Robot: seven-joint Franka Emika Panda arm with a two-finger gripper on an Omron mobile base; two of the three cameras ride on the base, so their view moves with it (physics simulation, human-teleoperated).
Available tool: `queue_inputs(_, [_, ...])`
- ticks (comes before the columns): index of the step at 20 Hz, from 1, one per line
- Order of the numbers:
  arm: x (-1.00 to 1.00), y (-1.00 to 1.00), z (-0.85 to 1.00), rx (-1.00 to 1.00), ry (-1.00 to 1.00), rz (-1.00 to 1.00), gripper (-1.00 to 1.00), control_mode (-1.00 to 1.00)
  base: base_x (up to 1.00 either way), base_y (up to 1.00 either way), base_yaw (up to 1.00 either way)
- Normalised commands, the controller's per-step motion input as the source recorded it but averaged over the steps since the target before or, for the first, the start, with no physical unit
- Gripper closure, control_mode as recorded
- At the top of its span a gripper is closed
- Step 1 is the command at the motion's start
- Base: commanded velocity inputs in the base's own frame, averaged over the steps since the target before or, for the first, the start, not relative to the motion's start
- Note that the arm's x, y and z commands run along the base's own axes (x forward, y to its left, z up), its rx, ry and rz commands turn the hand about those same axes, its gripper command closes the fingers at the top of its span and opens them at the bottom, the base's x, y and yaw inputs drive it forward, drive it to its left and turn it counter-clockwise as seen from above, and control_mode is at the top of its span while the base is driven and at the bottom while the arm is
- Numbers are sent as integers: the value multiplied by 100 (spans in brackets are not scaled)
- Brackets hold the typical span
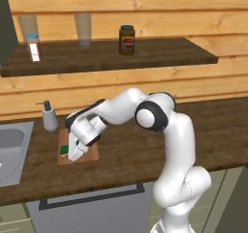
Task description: Pick up the sponge from the counter and clean the cutting board by briefly scrubbing or pressing down on the cutting board. Once finished, release the sponge.
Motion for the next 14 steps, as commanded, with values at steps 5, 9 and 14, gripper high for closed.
queue_inputs(5, [6,81,-78,19,0,0,100,-100,0,0,0])
queue_inputs(9, [6,62,-85,20,0,-1,-100,-100,0,0,0])
queue_inputs(14, [-14,-4,-19,12,2,-1,-100,-100,0,0,0])
